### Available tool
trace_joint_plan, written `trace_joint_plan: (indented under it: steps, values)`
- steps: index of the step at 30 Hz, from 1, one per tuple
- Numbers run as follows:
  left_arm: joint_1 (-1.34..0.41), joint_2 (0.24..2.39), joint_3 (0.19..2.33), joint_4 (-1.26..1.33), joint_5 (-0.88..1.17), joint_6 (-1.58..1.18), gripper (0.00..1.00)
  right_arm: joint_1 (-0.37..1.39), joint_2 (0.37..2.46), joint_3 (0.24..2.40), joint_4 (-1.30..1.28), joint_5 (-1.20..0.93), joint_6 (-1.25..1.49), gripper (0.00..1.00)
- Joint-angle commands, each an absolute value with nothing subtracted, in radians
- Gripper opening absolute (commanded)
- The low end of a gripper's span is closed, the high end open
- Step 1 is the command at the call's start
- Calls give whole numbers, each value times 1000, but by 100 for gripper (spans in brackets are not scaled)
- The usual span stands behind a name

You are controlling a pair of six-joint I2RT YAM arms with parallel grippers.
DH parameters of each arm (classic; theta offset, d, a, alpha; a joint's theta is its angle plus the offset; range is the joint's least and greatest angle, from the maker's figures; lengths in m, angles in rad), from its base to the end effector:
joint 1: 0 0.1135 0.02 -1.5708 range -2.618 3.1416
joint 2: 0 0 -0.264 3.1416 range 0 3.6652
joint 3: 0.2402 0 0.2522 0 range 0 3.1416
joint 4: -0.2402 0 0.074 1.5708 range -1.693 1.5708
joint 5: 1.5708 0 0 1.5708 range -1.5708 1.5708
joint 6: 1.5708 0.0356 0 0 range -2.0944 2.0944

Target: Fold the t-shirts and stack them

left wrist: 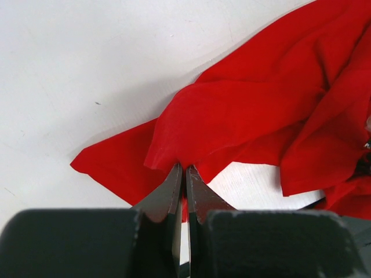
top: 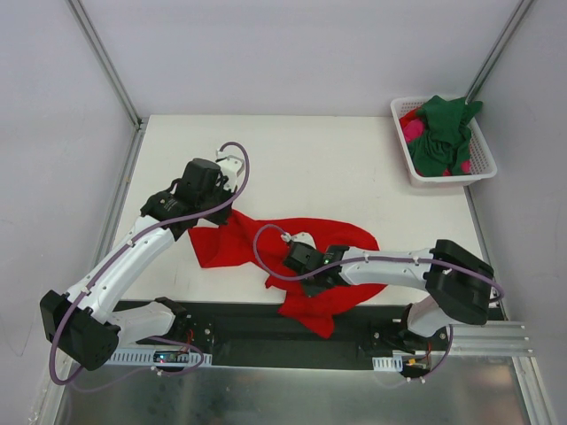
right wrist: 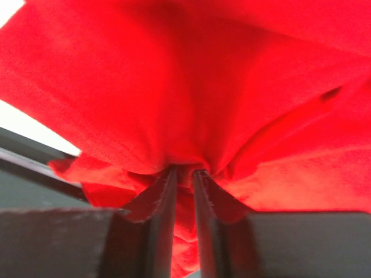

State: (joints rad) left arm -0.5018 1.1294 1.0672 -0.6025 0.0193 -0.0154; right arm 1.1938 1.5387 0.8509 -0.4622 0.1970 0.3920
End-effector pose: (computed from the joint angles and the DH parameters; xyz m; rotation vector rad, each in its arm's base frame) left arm 0.2116 -0.1169 0.3293 0.5527 2.1837 -0.3015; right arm 0.1108 0.2609 0.1688 -1.0011 2.5078 0.2235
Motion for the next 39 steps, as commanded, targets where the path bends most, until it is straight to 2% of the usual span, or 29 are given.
trace_joint_plan:
  steps: [1, 9, 18, 22, 27, 29, 39]
  values:
    - [-489, 1106, 1058, -580, 28, -9, 0, 1221, 1558, 914, -457, 193, 400, 27]
    - [-489, 1109, 1058, -580, 29, -9, 0, 1236, 1546, 946, -494, 224, 394, 31]
    - [-489, 1106, 1057, -580, 29, -9, 0, 1236, 1542, 942, -499, 229, 394, 27]
    - [-489, 1103, 1054, -581, 29, -9, 0, 1236, 1539, 948, -506, 233, 391, 17]
    - [-488, 1103, 1055, -580, 32, -9, 0, 1238, 1520, 962, -529, 247, 388, 10]
    - [-489, 1104, 1055, -580, 31, -9, 0, 1241, 1505, 968, -538, 261, 388, 2]
    - [-489, 1106, 1055, -580, 35, -9, 0, 1246, 1413, 1042, -635, 328, 374, 1]
